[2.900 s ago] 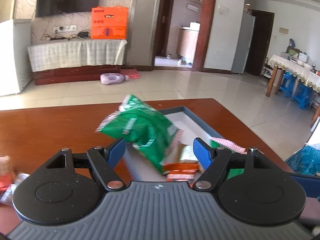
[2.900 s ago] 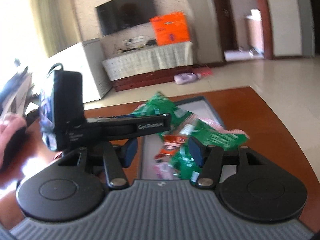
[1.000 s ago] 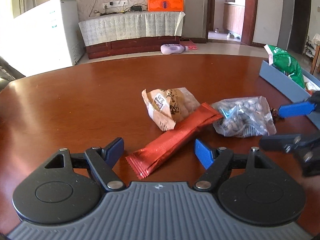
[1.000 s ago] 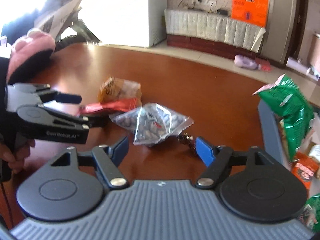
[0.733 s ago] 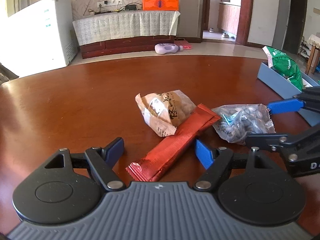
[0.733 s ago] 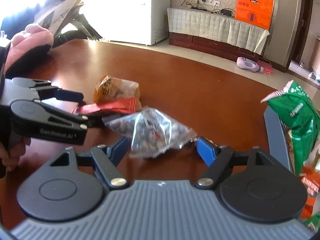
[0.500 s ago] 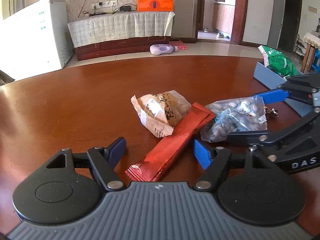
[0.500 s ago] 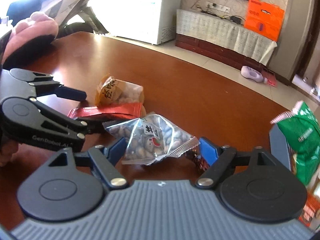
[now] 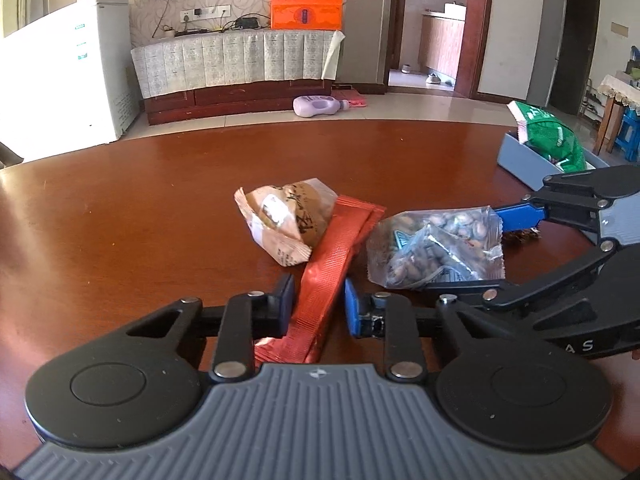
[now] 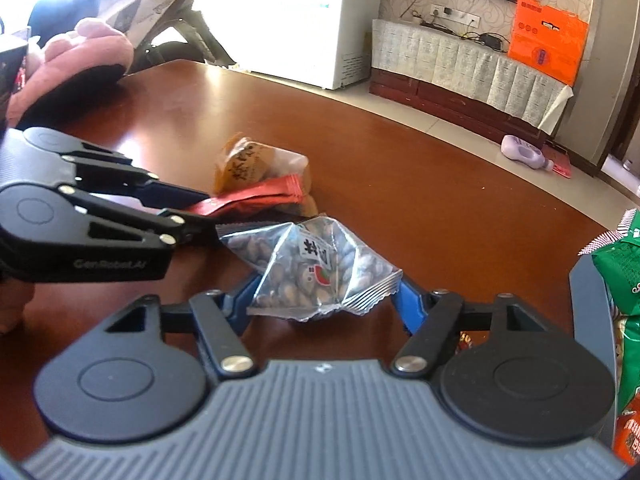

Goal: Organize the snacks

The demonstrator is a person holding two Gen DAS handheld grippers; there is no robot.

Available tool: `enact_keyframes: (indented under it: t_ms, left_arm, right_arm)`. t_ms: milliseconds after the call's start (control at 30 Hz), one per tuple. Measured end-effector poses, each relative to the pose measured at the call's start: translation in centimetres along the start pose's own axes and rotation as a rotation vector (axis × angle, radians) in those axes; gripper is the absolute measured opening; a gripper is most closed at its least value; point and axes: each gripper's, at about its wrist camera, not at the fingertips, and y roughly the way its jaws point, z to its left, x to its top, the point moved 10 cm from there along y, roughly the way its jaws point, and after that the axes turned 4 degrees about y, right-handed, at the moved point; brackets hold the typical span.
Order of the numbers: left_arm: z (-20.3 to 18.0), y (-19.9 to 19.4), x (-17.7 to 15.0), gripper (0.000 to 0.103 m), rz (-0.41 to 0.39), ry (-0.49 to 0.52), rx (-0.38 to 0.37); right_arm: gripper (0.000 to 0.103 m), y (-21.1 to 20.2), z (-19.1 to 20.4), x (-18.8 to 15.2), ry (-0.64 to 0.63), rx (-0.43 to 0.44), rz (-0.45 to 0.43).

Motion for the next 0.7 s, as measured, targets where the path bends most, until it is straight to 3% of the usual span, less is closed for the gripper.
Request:
enact_keyframes:
  t_ms: [400,700]
  left_arm:
    - [-1.8,-1.4,-0.7,0.025,0.02,-0.037,0.034]
    - [-4.2,-3.8,-0.9,0.025,-0.006,-0.045,0.037]
  right_arm:
    - [0.05,-3.5,0.2,-1.1,0.039,-0.009,0.011]
    - [0.044,-7.4,-0.1,-2.4,0.066,-0.022,-0.006]
